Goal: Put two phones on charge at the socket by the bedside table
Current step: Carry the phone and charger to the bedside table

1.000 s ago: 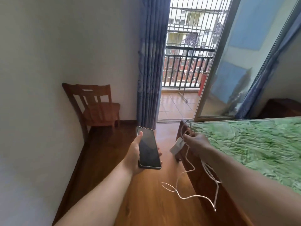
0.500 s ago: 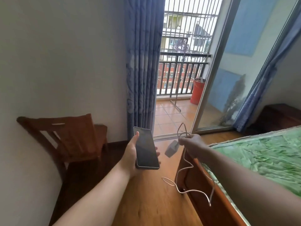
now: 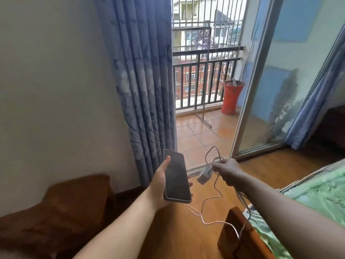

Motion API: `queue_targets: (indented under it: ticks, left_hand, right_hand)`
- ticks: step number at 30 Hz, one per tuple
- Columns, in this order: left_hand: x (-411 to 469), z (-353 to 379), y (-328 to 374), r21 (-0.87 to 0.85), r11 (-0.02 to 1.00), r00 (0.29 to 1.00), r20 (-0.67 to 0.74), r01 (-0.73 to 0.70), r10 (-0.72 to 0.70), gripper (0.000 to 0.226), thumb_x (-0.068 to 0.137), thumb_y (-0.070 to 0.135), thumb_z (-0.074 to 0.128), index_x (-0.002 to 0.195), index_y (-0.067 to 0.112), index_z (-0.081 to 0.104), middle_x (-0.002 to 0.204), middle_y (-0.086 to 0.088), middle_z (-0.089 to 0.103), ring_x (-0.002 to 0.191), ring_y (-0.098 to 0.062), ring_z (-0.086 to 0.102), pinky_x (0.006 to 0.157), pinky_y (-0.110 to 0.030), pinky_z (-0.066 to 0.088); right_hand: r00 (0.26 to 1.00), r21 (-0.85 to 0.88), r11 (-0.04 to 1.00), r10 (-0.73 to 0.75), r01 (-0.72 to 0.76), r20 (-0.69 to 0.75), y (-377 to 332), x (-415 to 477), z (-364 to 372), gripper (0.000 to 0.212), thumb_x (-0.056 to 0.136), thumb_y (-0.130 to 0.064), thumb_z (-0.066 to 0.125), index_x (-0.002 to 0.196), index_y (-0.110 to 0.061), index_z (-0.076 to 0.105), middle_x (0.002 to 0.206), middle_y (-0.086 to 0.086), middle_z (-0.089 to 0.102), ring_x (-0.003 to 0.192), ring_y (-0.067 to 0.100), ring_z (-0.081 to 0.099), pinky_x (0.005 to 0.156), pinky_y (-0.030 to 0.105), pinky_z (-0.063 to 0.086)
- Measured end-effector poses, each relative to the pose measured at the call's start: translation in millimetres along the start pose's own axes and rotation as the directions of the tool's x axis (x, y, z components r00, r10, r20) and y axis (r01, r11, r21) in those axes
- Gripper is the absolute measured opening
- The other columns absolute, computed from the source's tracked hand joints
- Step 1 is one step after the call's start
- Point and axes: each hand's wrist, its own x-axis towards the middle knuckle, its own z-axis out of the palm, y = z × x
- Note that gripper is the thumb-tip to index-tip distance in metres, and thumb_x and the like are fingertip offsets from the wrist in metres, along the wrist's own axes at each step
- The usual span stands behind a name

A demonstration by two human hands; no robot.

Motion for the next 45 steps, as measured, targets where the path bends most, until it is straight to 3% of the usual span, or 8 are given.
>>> queue_targets:
  ticks: [12,16,21,25,31,35,42,45]
  left_hand:
    - [254,159,123,0.187,0.98,0.972,0.211,0.064,-0.103,0.071,0.077,0.063,0.062,0.114,0.003,0.056,0.107,-0.025,0.056,0.087,-0.038,0.06,0.062,-0.046,0.061]
    - [377,198,149,0.264,0.953,0.948,0.235,0.152,-0.216,0.079,0.074,0.062,0.067,0.123,0.0,0.056,0.106,-0.026,0.058,0.089,-0.04,0.063,0.068,-0.046,0.06]
    - [522,246,183,0.365,0.895,0.903,0.24,0.257,-0.357,0.082,0.077,0.063,0.064,0.127,-0.002,0.055,0.105,-0.025,0.061,0.087,-0.04,0.065,0.076,-0.048,0.056]
    - [601,299,202,0.429,0.847,0.858,0.255,0.314,-0.447,0.094,0.064,0.063,0.074,0.129,-0.003,0.056,0.105,-0.025,0.061,0.091,-0.041,0.064,0.081,-0.05,0.054]
    - [670,399,194,0.526,0.801,0.803,0.325,0.285,-0.499,0.072,0.086,0.061,0.053,0.12,-0.002,0.061,0.105,-0.025,0.059,0.091,-0.038,0.061,0.068,-0.039,0.056]
    - [718,461,176,0.582,0.771,0.762,0.368,0.258,-0.533,0.083,0.083,0.068,0.05,0.125,-0.004,0.06,0.104,-0.025,0.062,0.094,-0.04,0.062,0.07,-0.041,0.058]
    - [845,592,132,0.605,0.736,0.731,0.347,0.304,-0.588,0.087,0.068,0.073,0.059,0.115,0.0,0.062,0.1,-0.022,0.057,0.08,-0.035,0.062,0.07,-0.044,0.054]
    - [891,660,111,0.591,0.743,0.755,0.319,0.314,-0.573,0.082,0.067,0.07,0.06,0.112,0.003,0.061,0.09,-0.023,0.058,0.073,-0.034,0.061,0.067,-0.04,0.052]
  right_hand:
    - [0.916,0.017,0.999,0.051,-0.049,-0.397,-44,201,-159,0.022,0.09,-0.019,0.061,0.068,-0.017,0.057,0.064,0.003,0.054,0.051,0.017,0.045,0.042,0.022,0.03]
    - [0.856,0.052,0.982,0.183,-0.181,-0.483,-23,293,-198,0.027,0.087,-0.017,0.061,0.061,-0.015,0.055,0.059,0.003,0.049,0.051,0.019,0.043,0.038,0.019,0.029]
    - [0.749,0.176,0.946,0.324,-0.274,-0.577,-22,398,-262,0.01,0.091,-0.014,0.056,0.084,-0.01,0.062,0.067,0.005,0.054,0.053,0.015,0.044,0.044,0.024,0.03]
    - [0.67,0.221,0.92,0.387,-0.323,-0.633,-27,446,-316,0.006,0.092,-0.014,0.054,0.088,-0.01,0.057,0.059,-0.001,0.043,0.05,0.012,0.039,0.04,0.023,0.028]
    - [0.561,0.339,0.88,0.474,-0.334,-0.679,-24,485,-393,0.02,0.089,-0.009,0.055,0.07,-0.016,0.051,0.058,-0.002,0.04,0.049,0.012,0.038,0.033,0.02,0.029]
    - [0.475,0.402,0.844,0.534,-0.357,-0.699,2,522,-454,0.002,0.085,-0.009,0.058,0.085,-0.01,0.056,0.056,0.001,0.041,0.045,0.016,0.038,0.034,0.017,0.025]
    - [0.492,0.411,0.837,0.545,-0.362,-0.679,73,636,-615,0.007,0.075,-0.013,0.061,0.07,-0.008,0.063,0.061,0.009,0.058,0.053,0.024,0.053,0.053,0.026,0.041]
    - [0.538,0.392,0.851,0.525,-0.35,-0.659,84,668,-687,0.016,0.078,-0.017,0.065,0.065,-0.013,0.057,0.052,0.003,0.05,0.045,0.017,0.043,0.043,0.02,0.031]
